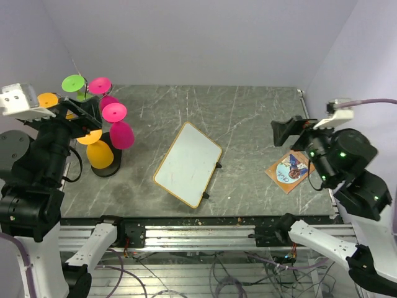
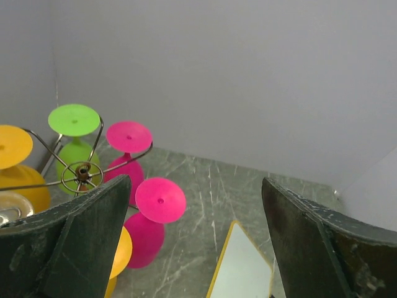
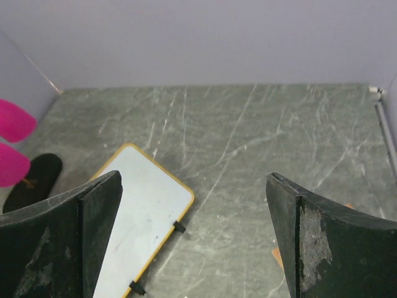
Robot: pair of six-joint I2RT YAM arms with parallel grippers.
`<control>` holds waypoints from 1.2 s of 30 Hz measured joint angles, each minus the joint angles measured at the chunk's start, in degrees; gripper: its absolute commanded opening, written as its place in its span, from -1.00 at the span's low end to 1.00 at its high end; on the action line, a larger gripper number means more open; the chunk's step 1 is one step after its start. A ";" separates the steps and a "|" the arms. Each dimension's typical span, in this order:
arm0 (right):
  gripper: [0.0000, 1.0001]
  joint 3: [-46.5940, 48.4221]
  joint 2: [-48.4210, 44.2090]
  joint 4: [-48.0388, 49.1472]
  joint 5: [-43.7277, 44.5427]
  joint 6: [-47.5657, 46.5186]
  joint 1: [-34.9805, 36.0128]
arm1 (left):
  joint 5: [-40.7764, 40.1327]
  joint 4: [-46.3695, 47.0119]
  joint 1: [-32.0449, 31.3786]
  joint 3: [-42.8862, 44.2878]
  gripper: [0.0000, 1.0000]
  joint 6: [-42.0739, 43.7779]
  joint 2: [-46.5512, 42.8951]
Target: Take the wine glass off the wine glass rack
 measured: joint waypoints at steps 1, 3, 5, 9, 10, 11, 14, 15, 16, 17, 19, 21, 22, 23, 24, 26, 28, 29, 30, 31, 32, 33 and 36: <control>0.99 -1.44 0.31 0.39 -0.52 0.44 -0.48 | 0.20 -0.04 0.00 -0.72 0.95 -0.04 0.11; 0.99 -4.20 1.07 1.03 -1.79 1.53 -1.51 | 0.52 -0.39 0.00 -1.92 0.95 -0.15 0.39; 0.99 -6.64 1.92 1.88 -3.13 2.71 -2.45 | 0.94 -0.70 0.00 -3.15 0.96 -0.22 0.81; 1.00 -12.04 2.99 4.00 -6.12 5.09 -4.02 | 1.88 -1.18 -0.02 -5.14 0.97 -0.59 1.55; 1.00 -13.31 3.04 4.61 -6.88 5.40 -4.33 | 2.14 -1.44 -0.04 -5.60 0.97 -0.63 1.77; 1.00 -14.99 3.08 5.42 -7.78 5.73 -4.66 | 2.43 -1.70 -0.07 -6.01 0.97 -0.81 1.97; 1.00 -19.19 2.86 7.23 -10.64 6.91 -5.40 | 3.34 -3.02 -0.22 -6.49 0.98 -1.36 2.64; 1.00 -20.39 2.67 7.85 -11.56 7.26 -5.62 | 3.63 -3.61 -0.26 -6.49 0.97 -1.73 2.95; 1.00 -21.46 2.45 8.41 -12.31 7.65 -5.77 | 3.98 -4.24 -0.26 -6.47 0.95 -2.16 3.34; 1.00 -22.47 2.14 9.05 -13.11 7.93 -5.92 | 4.24 -4.90 -0.28 -6.45 0.93 -2.58 3.76; 1.00 -23.96 1.60 9.88 -14.21 8.48 -6.14 | 4.33 -6.62 -0.33 -6.25 0.88 -3.74 4.70; 1.00 -25.11 1.05 10.73 -15.08 9.05 -6.36 | 4.22 -8.70 -0.35 -6.21 0.84 -5.42 5.62; 1.00 -25.62 0.76 11.32 -15.34 9.25 -6.40 | 4.00 -9.92 -0.37 -6.21 0.82 -6.40 5.75; 1.00 -26.21 0.39 11.82 -15.69 9.40 -6.47 | 3.54 -11.13 -0.37 -6.21 0.81 -7.41 5.99; 1.00 -26.77 0.07 12.33 -16.00 9.57 -6.54 | 3.02 -11.80 -0.37 -6.29 0.80 -8.33 6.05; 1.00 -27.41 -0.35 12.87 -16.37 9.92 -6.62 | 1.38 -13.55 -0.37 -6.95 0.78 -10.78 5.62; 1.00 -27.98 -0.63 13.70 -16.74 10.38 -6.69 | -1.42 -15.34 -0.39 -8.52 0.75 -13.84 3.78; 1.00 -28.17 -0.70 14.08 -16.90 10.51 -6.71 | -2.73 -16.26 -0.39 -9.09 0.73 -15.26 2.82; 1.00 -28.35 -0.74 14.43 -16.94 10.62 -6.73 | -4.39 -17.20 -0.42 -9.81 0.70 -16.74 1.55; 1.00 -28.44 -0.74 14.60 -16.98 10.75 -6.73 | -5.97 -18.03 -0.44 -10.43 0.68 -18.29 0.61; 1.00 -28.55 -0.74 14.95 -17.07 10.82 -6.73 | -7.69 -19.02 -0.44 -10.86 0.65 -20.11 -0.52; 1.00 -28.65 -0.74 15.26 -17.14 10.86 -6.73 | -9.16 -20.00 -0.44 -11.08 0.62 -21.66 -1.51; 1.00 -28.96 -0.76 15.74 -17.33 11.08 -6.73 | -14.88 -23.45 -0.50 -11.26 0.56 -27.61 -3.80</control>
